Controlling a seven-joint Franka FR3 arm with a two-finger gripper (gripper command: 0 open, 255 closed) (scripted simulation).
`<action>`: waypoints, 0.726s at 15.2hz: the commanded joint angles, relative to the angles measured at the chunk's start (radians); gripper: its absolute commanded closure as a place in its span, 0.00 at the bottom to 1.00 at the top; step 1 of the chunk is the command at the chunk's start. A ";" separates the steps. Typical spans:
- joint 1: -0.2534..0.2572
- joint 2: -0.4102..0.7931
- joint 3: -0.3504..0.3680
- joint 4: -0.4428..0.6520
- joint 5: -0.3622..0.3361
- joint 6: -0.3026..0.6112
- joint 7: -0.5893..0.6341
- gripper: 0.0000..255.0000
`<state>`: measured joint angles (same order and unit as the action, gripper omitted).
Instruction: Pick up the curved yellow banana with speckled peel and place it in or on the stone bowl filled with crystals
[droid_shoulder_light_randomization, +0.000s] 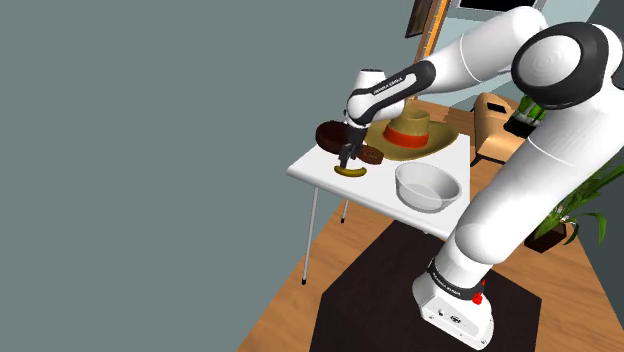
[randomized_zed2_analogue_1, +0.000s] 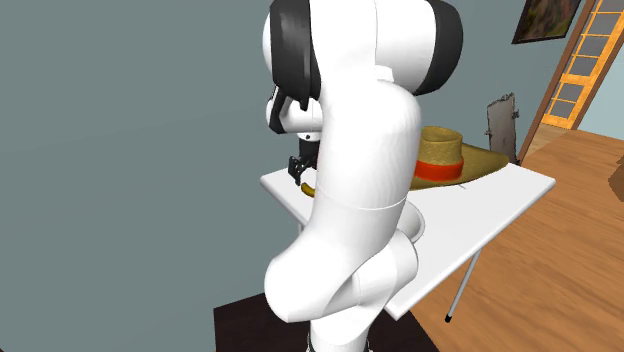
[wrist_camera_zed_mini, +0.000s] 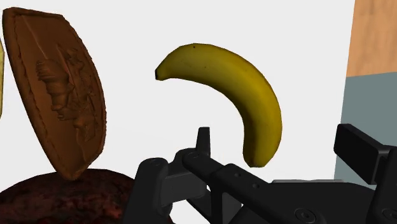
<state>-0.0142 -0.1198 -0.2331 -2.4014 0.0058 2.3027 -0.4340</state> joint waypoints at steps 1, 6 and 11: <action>0.003 0.033 -0.002 0.005 0.014 0.032 -0.013 0.00; 0.005 0.082 -0.003 -0.018 0.032 0.102 -0.027 0.00; 0.005 0.088 -0.003 -0.020 0.035 0.110 -0.028 0.00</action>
<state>-0.0089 -0.0318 -0.2358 -2.4210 0.0403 2.4114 -0.4622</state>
